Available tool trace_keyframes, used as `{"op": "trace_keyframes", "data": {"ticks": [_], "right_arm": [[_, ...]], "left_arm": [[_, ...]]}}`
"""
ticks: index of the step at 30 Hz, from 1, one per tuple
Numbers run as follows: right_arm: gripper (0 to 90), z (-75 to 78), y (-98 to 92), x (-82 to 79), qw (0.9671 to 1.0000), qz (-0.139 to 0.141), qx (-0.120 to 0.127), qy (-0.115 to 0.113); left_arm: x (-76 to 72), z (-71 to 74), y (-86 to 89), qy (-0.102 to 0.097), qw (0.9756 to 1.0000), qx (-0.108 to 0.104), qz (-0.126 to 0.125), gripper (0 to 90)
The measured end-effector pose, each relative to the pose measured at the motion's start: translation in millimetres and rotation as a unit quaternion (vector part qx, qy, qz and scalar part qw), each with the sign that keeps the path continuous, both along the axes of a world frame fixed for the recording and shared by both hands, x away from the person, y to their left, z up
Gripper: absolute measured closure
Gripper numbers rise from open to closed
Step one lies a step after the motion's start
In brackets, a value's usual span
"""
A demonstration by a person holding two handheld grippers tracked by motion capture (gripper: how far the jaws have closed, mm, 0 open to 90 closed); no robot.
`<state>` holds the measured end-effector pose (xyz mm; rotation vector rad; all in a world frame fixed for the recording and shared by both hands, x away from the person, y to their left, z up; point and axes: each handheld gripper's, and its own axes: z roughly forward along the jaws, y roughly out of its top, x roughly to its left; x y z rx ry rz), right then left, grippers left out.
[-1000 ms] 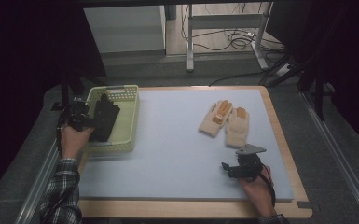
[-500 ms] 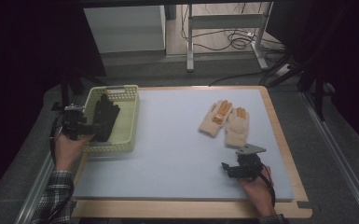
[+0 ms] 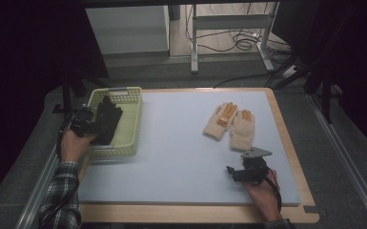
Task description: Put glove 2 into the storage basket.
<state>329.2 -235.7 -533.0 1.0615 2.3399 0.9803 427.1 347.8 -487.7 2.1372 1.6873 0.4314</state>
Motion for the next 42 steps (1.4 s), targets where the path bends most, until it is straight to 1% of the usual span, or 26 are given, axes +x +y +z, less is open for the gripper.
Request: {"op": "trace_keyframes", "data": {"ticks": [3, 5, 7, 10, 11, 13, 15, 16, 17, 18, 19, 20, 21, 22, 26, 27, 29, 30, 31, 33, 36, 38, 39, 40, 41, 42], "right_arm": [[17.2, 0.0, 0.0, 0.1, 1.0000, 0.000, 0.000, 0.000], [17.2, 0.0, -0.1, 0.1, 1.0000, 0.000, 0.001, 0.001], [17.2, 0.0, -0.1, 0.0, 1.0000, 0.000, 0.000, 0.000], [17.2, 0.0, -0.1, -0.1, 1.0000, 0.001, -0.001, -0.001], [17.2, 0.0, 0.0, -0.1, 1.0000, 0.000, 0.000, 0.000], [17.2, 0.0, -0.1, 0.1, 1.0000, 0.000, 0.001, 0.001], [17.2, 0.0, -0.1, 0.0, 1.0000, 0.000, 0.000, 0.000], [17.2, 0.0, 0.0, 0.0, 1.0000, 0.000, 0.000, 0.000], [17.2, 0.0, 0.0, 0.0, 1.0000, 0.000, 0.000, 0.000], [17.2, 0.0, -0.1, 0.1, 1.0000, 0.000, 0.000, 0.000], [17.2, 0.0, -0.2, 0.3, 1.0000, 0.001, 0.001, 0.000], [17.2, 0.0, -0.1, 0.2, 1.0000, 0.000, 0.001, 0.001], [17.2, 0.0, -0.1, 0.1, 1.0000, 0.000, 0.000, 0.001], [17.2, 0.0, -0.1, 0.1, 1.0000, 0.000, 0.000, 0.001], [17.2, 0.0, -0.1, 0.1, 1.0000, 0.000, 0.001, 0.001], [17.2, 0.0, -0.1, 0.1, 1.0000, 0.000, 0.001, 0.001], [17.2, 0.0, -0.1, 0.1, 1.0000, 0.000, 0.001, 0.001], [17.2, 0.0, -0.1, 0.1, 1.0000, 0.000, 0.001, 0.001], [17.2, 0.0, -0.1, 0.1, 1.0000, 0.000, 0.001, 0.001], [17.2, 0.0, -0.1, 0.0, 1.0000, 0.000, 0.001, 0.001], [17.2, 0.0, -0.1, 0.0, 1.0000, 0.000, 0.000, 0.000], [17.2, 0.0, -0.1, 0.0, 1.0000, 0.000, 0.000, 0.000], [17.2, 0.0, -0.1, -0.1, 1.0000, 0.000, 0.000, 0.000], [17.2, 0.0, 0.0, -0.1, 1.0000, 0.000, 0.000, 0.000], [17.2, 0.0, 0.0, -0.1, 1.0000, 0.000, 0.000, 0.000], [17.2, -0.1, -0.2, 0.2, 1.0000, 0.001, 0.001, 0.001]], "left_arm": [[10.0, 0.7, -2.3, 0.013, 0.9999, 0.004, -0.003, 49.1], [16.3, -1.8, -5.3, 0.038, 0.9992, 0.009, -0.001, 52.6], [20.7, -5.4, -8.2, 0.060, 0.9979, 0.022, 0.005, 60.4], [22.7, -5.9, -6.8, 0.086, 0.9959, 0.021, 0.022, 77.6], [22.1, -6.3, -6.3, 0.092, 0.9954, 0.022, 0.019, 84.7], [20.1, -7.7, -5.0, 0.100, 0.9945, 0.025, 0.017, 90.0], [17.4, -8.5, -2.3, 0.104, 0.9943, 0.019, 0.016, 90.0], [16.1, -7.3, -1.6, 0.100, 0.9947, 0.016, 0.014, 90.0], [14.5, -4.1, -1.0, 0.088, 0.9960, 0.009, 0.011, 90.0], [14.2, -1.0, 0.2, 0.073, 0.9973, 0.000, 0.011, 80.7], [14.6, 1.6, 1.4, 0.064, 0.9977, -0.014, 0.015, 73.1], [16.1, 3.3, 1.8, 0.055, 0.9981, -0.022, 0.018, 70.3], [18.7, 4.0, 1.2, 0.043, 0.9986, -0.023, 0.021, 65.5], [21.9, 4.2, 0.7, 0.039, 0.9988, -0.021, 0.022, 60.8], [37.7, -0.8, -7.2, 0.019, 0.9995, -0.010, 0.024, 60.1], [41.0, -2.5, -9.5, 0.020, 0.9995, -0.011, 0.023, 62.3], [46.0, -6.2, -15.2, 0.041, 0.9988, 0.012, 0.027, 68.4], [47.1, -7.2, -16.4, 0.048, 0.9983, 0.018, 0.029, 71.7], [47.7, -7.3, -16.9, 0.061, 0.9974, 0.020, 0.033, 73.8], [46.1, -8.0, -15.8, 0.074, 0.9964, 0.019, 0.037, 78.6], [41.8, -11.0, -11.5, 0.092, 0.9949, 0.006, 0.041, 80.2], [37.6, -11.8, -7.8, 0.098, 0.9942, -0.009, 0.044, 80.6], [36.2, -11.3, -7.3, 0.099, 0.9940, -0.013, 0.044, 80.7], [35.4, -10.4, -6.3, 0.098, 0.9943, -0.012, 0.038, 80.4], [34.1, -9.3, -5.7, 0.089, 0.9953, -0.017, 0.036, 79.7], [33.3, -7.6, -4.2, 0.084, 0.9955, -0.028, 0.034, 76.4]]}}
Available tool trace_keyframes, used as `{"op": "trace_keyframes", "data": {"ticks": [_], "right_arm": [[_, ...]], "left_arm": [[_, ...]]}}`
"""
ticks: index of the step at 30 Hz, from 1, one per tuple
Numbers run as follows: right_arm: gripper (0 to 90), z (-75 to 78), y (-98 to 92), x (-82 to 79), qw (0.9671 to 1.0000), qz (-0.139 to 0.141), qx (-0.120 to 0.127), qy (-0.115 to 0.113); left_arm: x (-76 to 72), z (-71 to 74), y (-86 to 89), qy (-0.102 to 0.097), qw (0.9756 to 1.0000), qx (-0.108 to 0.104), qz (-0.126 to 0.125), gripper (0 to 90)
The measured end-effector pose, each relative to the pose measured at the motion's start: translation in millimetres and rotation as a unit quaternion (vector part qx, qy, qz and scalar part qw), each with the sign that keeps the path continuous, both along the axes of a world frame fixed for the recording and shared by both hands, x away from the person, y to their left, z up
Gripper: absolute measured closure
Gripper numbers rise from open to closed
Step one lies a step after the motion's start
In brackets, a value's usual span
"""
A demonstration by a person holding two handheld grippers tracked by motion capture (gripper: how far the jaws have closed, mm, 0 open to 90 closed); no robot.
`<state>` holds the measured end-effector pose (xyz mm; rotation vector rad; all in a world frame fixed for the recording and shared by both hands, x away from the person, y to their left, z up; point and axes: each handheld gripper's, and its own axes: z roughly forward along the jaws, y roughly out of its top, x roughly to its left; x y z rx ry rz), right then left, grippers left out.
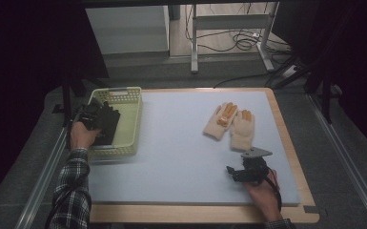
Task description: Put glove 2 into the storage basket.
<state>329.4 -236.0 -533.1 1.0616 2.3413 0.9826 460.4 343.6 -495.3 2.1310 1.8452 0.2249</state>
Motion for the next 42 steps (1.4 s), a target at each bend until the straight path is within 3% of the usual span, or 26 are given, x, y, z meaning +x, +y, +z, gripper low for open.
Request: {"op": "trace_keyframes", "data": {"ticks": [2, 4, 6, 10, 11, 16, 21, 25, 28, 31, 32, 34, 36, 37, 39, 40, 42], "right_arm": [[17.2, 0.1, 0.1, -0.1, 1.0000, 0.000, 0.000, 0.000], [17.2, 0.0, 0.0, 0.1, 1.0000, 0.000, 0.000, 0.000], [17.2, 0.0, 0.0, 0.0, 1.0000, 0.000, 0.000, 0.000], [17.2, 0.0, 0.0, 0.1, 1.0000, 0.000, 0.000, 0.001], [17.2, 0.0, 0.0, 0.1, 1.0000, 0.000, 0.000, 0.000], [17.2, 0.0, -0.1, 0.2, 1.0000, 0.000, 0.001, 0.001], [17.2, 0.3, -0.3, 0.3, 1.0000, -0.001, 0.001, 0.005], [17.2, 0.4, -0.5, 0.4, 1.0000, -0.001, 0.000, 0.005], [17.2, 0.3, -0.4, 0.5, 1.0000, -0.001, 0.001, 0.005], [17.2, 0.4, -0.4, 0.5, 1.0000, -0.001, 0.001, 0.005], [17.2, 0.4, -0.4, 0.5, 1.0000, -0.001, 0.001, 0.005], [17.2, 0.4, -0.4, 0.6, 1.0000, -0.001, 0.001, 0.006], [17.2, 0.5, -0.5, 0.7, 1.0000, -0.001, 0.001, 0.006], [17.2, 0.5, -0.5, 0.8, 1.0000, -0.001, 0.002, 0.006], [17.4, 0.6, -0.6, 0.8, 1.0000, -0.001, 0.002, 0.007], [17.7, 0.6, -0.8, 0.9, 1.0000, 0.000, 0.003, 0.007], [18.6, 0.9, -1.3, 1.1, 1.0000, -0.001, 0.005, 0.008]], "left_arm": [[-3.0, 4.5, 3.2, -0.023, 0.9993, -0.030, -0.002, 66.1], [-7.3, 10.7, 3.9, -0.054, 0.9975, -0.044, 0.001, 57.8], [-13.8, 17.3, 1.7, -0.087, 0.9942, -0.063, -0.003, 50.4], [-33.3, 30.3, -12.2, -0.155, 0.9840, -0.081, -0.033, 33.4], [-40.8, 33.4, -17.8, -0.174, 0.9804, -0.081, -0.043, 29.9], [-73.6, 37.6, -43.0, -0.221, 0.9661, -0.097, -0.093, 14.2], [-110.5, 34.8, -68.0, -0.262, 0.9482, -0.119, -0.134, 6.7], [-140.0, 32.2, -89.9, -0.278, 0.9370, -0.122, -0.174, 2.8], [-160.6, 28.9, -105.8, -0.293, 0.9249, -0.130, -0.204, 2.0], [-182.4, 19.5, -123.3, -0.312, 0.9051, -0.155, -0.244, 3.0], [-187.6, 15.0, -128.9, -0.313, 0.9003, -0.163, -0.255, 3.4], [-195.6, 4.8, -139.9, -0.308, 0.8983, -0.162, -0.268, 3.2], [-198.3, -6.0, -148.6, -0.294, 0.9007, -0.158, -0.278, 3.1], [-198.3, -14.3, -154.0, -0.283, 0.9062, -0.145, -0.279, 3.0], [-196.6, -26.6, -160.3, -0.267, 0.9123, -0.131, -0.281, 3.1], [-195.1, -34.8, -164.1, -0.257, 0.9172, -0.117, -0.281, 3.0], [-193.0, -45.8, -168.6, -0.247, 0.9241, -0.091, -0.277, 3.1]]}}
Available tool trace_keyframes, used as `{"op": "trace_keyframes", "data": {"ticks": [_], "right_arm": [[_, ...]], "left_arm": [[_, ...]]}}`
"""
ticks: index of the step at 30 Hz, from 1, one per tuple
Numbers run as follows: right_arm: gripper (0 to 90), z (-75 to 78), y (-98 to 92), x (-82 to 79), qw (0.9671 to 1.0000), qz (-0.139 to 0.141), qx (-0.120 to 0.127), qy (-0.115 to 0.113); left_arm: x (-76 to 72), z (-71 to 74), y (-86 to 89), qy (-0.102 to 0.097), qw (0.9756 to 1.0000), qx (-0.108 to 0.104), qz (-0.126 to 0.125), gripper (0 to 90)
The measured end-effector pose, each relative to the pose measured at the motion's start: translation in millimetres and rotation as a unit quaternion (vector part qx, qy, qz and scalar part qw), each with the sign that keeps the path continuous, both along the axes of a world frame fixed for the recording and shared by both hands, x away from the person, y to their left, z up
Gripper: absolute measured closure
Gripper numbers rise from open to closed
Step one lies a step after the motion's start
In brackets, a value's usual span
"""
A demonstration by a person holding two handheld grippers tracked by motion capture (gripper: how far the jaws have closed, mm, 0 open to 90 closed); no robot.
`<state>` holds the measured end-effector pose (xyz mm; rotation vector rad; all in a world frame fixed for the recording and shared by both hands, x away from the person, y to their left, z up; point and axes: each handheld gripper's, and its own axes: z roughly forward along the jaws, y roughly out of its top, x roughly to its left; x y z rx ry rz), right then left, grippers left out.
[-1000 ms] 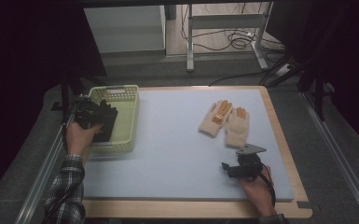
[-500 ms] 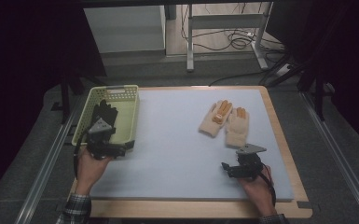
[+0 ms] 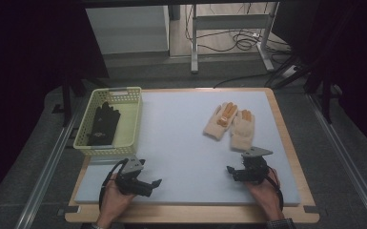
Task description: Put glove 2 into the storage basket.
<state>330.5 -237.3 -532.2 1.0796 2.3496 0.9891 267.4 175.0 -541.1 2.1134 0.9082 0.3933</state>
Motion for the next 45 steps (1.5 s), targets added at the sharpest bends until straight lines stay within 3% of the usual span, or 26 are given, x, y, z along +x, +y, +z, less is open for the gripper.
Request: {"op": "trace_keyframes", "data": {"ticks": [3, 5, 7, 12, 17, 20, 21, 27, 30, 34, 35, 38, 42, 45], "right_arm": [[22.6, 0.5, -0.9, -0.3, 1.0000, -0.003, 0.004, -0.002], [25.7, 1.5, -2.0, -0.7, 1.0000, -0.003, 0.005, -0.001], [28.6, 4.0, -3.7, -0.6, 1.0000, -0.003, 0.008, 0.003], [39.1, 22.9, -10.5, 8.0, 0.9997, -0.015, 0.011, -0.014], [43.1, 47.4, -17.3, 36.8, 0.9986, -0.034, 0.013, -0.038], [42.3, 52.9, -20.0, 58.9, 0.9977, -0.048, 0.013, -0.046], [40.8, 52.1, -20.9, 71.3, 0.9975, -0.054, 0.009, -0.044], [31.9, 34.3, -23.6, 111.9, 0.9969, -0.075, 0.010, -0.024], [28.2, 25.0, -22.6, 125.3, 0.9969, -0.077, 0.004, -0.015], [27.9, 14.3, -17.8, 136.8, 0.9967, -0.077, -0.025, -0.005], [28.6, 12.0, -17.0, 138.1, 0.9966, -0.077, -0.030, -0.003], [38.8, 10.6, -19.5, 137.7, 0.9969, -0.079, -0.009, 0.004], [51.3, 11.4, -21.1, 135.1, 0.9968, -0.080, -0.003, 0.007], [56.3, 13.4, -22.6, 135.4, 0.9959, -0.088, 0.002, 0.018]], "left_arm": [[4.3, -10.1, -3.1, 0.015, 0.9989, 0.041, 0.015, 3.2], [5.7, -9.8, -0.9, 0.020, 0.9987, 0.035, 0.031, 3.4], [9.2, -11.1, 0.9, 0.039, 0.9984, 0.023, 0.035, 2.5], [8.7, -11.7, 1.1, 0.038, 0.9983, 0.021, 0.039, 2.9], [7.6, -12.3, 1.2, 0.035, 0.9984, 0.018, 0.042, 3.3], [6.0, -13.1, 1.3, 0.031, 0.9984, 0.014, 0.046, 3.6], [5.8, -13.4, 1.4, 0.030, 0.9983, 0.012, 0.047, 3.8], [5.5, -13.6, 1.6, 0.030, 0.9984, 0.012, 0.047, 3.9], [5.5, -13.6, 1.7, 0.030, 0.9984, 0.012, 0.048, 4.0], [5.6, -13.5, 1.8, 0.030, 0.9983, 0.012, 0.048, 4.0], [5.6, -13.5, 1.8, 0.030, 0.9983, 0.011, 0.048, 4.0], [6.6, -12.8, 2.1, 0.034, 0.9983, 0.011, 0.046, 4.1], [10.9, -10.0, 1.2, 0.038, 0.9982, 0.030, 0.036, 2.8], [15.7, -8.5, 2.2, 0.014, 0.9976, 0.048, 0.047, 2.5]]}}
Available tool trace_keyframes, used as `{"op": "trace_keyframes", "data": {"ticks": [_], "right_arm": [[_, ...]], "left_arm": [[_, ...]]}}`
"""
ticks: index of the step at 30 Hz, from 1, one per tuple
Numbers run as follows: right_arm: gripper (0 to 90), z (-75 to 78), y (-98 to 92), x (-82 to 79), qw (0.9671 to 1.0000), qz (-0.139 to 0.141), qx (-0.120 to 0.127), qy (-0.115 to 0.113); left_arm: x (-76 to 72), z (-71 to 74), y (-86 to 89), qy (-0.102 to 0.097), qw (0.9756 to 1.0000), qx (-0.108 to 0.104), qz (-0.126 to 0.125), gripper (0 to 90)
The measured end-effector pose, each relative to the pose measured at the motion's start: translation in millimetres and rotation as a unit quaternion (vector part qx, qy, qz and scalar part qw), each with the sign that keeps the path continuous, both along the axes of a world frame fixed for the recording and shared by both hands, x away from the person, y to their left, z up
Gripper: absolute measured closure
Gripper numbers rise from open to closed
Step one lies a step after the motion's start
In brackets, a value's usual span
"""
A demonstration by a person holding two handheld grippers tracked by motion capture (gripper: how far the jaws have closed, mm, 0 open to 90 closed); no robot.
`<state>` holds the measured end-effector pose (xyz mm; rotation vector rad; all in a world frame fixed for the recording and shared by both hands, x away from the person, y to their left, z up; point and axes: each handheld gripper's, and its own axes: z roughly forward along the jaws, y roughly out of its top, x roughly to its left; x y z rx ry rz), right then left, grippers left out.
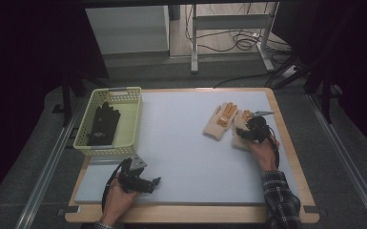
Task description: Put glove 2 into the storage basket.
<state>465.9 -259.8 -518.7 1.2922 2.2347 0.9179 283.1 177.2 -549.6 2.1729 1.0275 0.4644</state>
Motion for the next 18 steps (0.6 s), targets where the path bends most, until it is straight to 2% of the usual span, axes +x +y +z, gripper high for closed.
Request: {"op": "trace_keyframes", "data": {"ticks": [1, 3, 6, 12, 16, 18], "right_arm": [[57.2, 0.2, -0.9, 0.2, 1.0000, -0.001, 0.002, 0.001], [58.1, 0.6, -2.8, -0.1, 1.0000, -0.002, 0.007, 0.003], [58.6, 1.2, -5.5, -2.5, 0.9998, -0.006, 0.018, 0.003], [59.1, 7.6, -11.3, -14.7, 0.9997, -0.007, 0.023, -0.003], [59.1, 18.0, -21.4, -35.0, 0.9993, -0.007, 0.031, -0.019], [59.1, 21.9, -24.8, -44.9, 0.9988, 0.005, 0.040, -0.027]], "left_arm": [[1.7, -0.2, 0.7, 0.001, 1.0000, -0.001, 0.000, 2.6], [4.8, -0.8, 3.3, 0.017, 0.9998, -0.013, -0.004, 3.3], [7.1, -1.6, 4.8, 0.029, 0.9993, -0.024, -0.003, 3.4], [6.9, -1.8, 4.9, 0.028, 0.9993, -0.023, -0.004, 3.5], [6.7, -1.9, 4.9, 0.027, 0.9994, -0.023, -0.003, 3.5], [6.6, -1.9, 4.9, 0.027, 0.9994, -0.023, -0.003, 3.5]]}}
